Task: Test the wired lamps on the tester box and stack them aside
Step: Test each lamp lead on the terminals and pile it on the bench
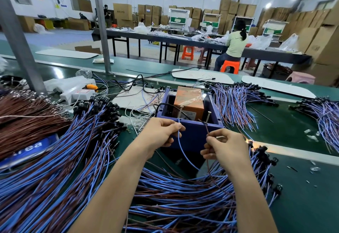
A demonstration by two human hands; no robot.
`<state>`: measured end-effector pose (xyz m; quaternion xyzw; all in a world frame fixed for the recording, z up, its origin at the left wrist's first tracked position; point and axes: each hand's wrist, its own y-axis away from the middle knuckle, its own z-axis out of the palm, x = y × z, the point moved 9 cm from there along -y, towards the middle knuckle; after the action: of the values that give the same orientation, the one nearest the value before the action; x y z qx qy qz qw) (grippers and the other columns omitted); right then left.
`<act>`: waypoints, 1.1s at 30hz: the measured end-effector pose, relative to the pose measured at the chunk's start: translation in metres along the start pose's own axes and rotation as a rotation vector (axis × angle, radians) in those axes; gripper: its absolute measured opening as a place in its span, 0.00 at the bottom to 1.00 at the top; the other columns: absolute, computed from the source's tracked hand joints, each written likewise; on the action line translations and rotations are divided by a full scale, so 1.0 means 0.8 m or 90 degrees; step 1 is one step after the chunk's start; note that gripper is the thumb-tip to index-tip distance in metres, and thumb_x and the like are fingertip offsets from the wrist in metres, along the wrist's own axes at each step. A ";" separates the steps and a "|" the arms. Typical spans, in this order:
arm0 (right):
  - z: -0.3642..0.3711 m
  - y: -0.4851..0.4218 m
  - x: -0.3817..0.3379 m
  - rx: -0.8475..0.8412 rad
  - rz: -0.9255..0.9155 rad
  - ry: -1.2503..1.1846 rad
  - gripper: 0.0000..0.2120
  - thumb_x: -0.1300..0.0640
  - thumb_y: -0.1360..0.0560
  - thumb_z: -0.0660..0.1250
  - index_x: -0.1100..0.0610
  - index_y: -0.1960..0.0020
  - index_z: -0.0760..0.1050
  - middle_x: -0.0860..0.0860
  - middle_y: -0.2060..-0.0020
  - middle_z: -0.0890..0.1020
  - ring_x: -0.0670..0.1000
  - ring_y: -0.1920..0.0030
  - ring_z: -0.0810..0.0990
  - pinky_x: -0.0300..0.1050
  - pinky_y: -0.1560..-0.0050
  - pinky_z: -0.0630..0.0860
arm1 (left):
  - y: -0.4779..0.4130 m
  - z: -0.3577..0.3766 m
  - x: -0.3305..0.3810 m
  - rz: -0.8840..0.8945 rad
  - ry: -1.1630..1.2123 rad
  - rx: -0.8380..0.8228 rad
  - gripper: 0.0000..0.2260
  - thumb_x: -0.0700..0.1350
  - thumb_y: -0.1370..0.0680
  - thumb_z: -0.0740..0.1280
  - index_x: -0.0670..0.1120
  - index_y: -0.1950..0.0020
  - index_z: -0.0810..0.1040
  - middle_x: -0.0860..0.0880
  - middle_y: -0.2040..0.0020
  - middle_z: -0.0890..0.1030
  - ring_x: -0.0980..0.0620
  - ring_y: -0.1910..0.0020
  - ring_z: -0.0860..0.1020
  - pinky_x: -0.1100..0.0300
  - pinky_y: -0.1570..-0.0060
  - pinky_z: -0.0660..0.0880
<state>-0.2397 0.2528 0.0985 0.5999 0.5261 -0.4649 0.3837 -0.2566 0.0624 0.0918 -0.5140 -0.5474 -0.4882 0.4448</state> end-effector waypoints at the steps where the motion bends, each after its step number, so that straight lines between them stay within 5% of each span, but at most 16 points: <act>1: 0.000 0.000 0.000 0.000 0.000 0.001 0.07 0.68 0.24 0.65 0.60 0.58 0.77 0.59 0.69 0.81 0.55 0.73 0.83 0.43 0.73 0.78 | 0.000 0.000 0.000 0.001 -0.004 -0.003 0.09 0.46 0.21 0.65 0.46 0.56 0.84 0.54 0.70 0.81 0.60 0.77 0.71 0.68 0.72 0.71; 26: -0.004 0.001 0.000 0.015 0.003 -0.002 0.06 0.68 0.24 0.65 0.60 0.57 0.77 0.59 0.67 0.81 0.55 0.72 0.83 0.42 0.73 0.78 | -0.003 -0.005 -0.003 0.007 -0.013 0.018 0.09 0.44 0.21 0.66 0.45 0.57 0.83 0.52 0.69 0.81 0.59 0.77 0.71 0.68 0.73 0.70; 29: 0.011 0.007 -0.006 -0.058 0.021 -0.042 0.05 0.67 0.24 0.65 0.62 0.56 0.78 0.60 0.63 0.82 0.55 0.72 0.83 0.42 0.72 0.78 | 0.000 0.000 0.008 0.033 -0.001 -0.021 0.08 0.43 0.21 0.66 0.45 0.57 0.83 0.51 0.67 0.83 0.59 0.74 0.73 0.68 0.71 0.72; 33: 0.053 0.031 -0.020 -0.291 0.027 -0.065 0.04 0.63 0.23 0.65 0.62 0.55 0.78 0.57 0.60 0.86 0.52 0.69 0.82 0.38 0.74 0.74 | 0.010 0.005 0.030 0.079 0.028 -0.090 0.07 0.44 0.23 0.67 0.46 0.57 0.84 0.50 0.63 0.84 0.59 0.71 0.76 0.68 0.65 0.77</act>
<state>-0.2222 0.2045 0.1019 0.4840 0.5851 -0.3553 0.5452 -0.2508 0.0694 0.1159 -0.5659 -0.4687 -0.5086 0.4487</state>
